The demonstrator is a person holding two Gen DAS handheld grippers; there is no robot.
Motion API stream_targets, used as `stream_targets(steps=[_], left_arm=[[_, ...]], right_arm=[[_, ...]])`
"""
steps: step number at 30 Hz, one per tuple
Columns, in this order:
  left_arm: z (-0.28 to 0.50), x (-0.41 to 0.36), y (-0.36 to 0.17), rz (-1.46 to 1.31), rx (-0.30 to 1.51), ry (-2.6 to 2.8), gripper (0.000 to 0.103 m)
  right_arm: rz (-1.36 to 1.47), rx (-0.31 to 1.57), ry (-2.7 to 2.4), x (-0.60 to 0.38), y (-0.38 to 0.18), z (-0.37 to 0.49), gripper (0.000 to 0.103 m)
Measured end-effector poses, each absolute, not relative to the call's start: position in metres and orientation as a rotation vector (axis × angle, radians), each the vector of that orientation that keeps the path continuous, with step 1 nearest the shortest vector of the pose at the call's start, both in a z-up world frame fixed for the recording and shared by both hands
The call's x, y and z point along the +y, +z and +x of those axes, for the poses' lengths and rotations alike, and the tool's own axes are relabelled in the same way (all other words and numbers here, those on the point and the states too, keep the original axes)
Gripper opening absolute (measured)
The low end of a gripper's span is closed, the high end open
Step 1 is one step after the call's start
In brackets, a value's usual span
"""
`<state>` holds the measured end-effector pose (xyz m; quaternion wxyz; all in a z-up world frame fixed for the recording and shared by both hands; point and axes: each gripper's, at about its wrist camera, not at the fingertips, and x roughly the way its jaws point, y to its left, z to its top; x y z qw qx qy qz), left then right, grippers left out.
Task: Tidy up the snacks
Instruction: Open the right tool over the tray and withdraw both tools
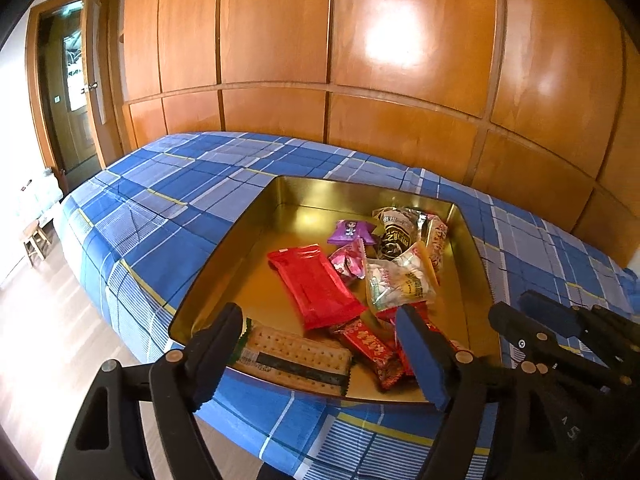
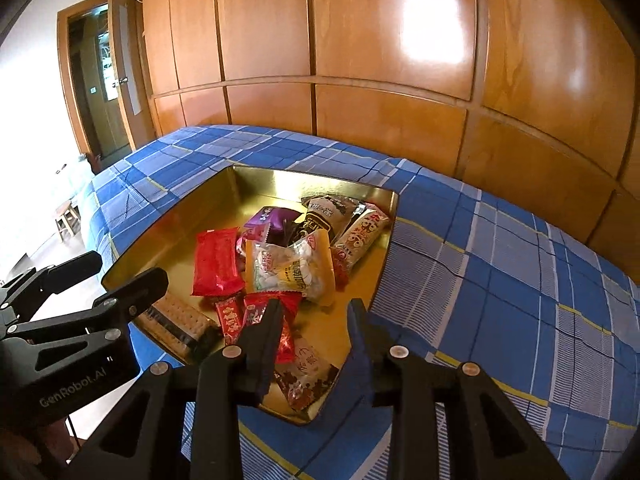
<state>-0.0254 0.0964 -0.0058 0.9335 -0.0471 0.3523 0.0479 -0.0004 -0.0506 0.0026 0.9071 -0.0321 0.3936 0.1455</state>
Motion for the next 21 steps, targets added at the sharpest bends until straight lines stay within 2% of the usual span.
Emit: stream_targets(steps=[21], left_arm=[[-0.0264, 0.0974, -0.0056, -0.092, 0.721, 0.104, 0.082]], right_arm=[[-0.049, 0.817, 0.299, -0.0544, 0.001, -0.0027, 0.034]])
